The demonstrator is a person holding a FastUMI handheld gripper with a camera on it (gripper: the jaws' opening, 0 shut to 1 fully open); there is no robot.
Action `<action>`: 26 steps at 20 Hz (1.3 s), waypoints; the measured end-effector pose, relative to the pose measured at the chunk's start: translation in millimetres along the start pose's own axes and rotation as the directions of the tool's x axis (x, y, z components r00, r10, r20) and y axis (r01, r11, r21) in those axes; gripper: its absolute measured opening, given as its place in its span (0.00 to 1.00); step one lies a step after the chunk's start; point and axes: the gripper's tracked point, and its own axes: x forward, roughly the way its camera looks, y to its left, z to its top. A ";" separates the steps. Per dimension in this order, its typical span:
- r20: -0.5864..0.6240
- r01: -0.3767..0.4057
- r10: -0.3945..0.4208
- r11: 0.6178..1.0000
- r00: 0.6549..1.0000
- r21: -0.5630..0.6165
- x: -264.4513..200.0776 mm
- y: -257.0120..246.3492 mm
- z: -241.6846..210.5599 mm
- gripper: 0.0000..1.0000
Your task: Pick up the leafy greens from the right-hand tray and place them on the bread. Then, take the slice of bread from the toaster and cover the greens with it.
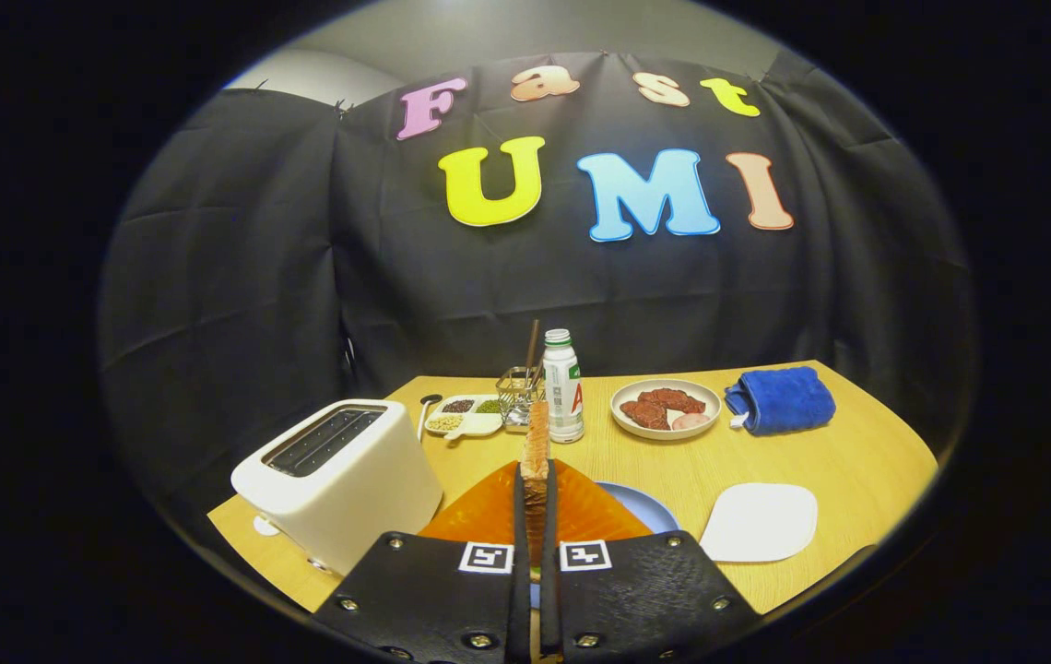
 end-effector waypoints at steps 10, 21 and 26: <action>-0.063 -0.039 0.040 0.999 0.997 0.021 12.9 13.0 -33.4 0.04; -0.054 -0.063 0.068 0.994 0.996 0.092 22.1 13.6 -40.9 0.04; -0.052 -0.078 0.085 0.990 0.995 0.118 24.3 12.8 -42.9 0.05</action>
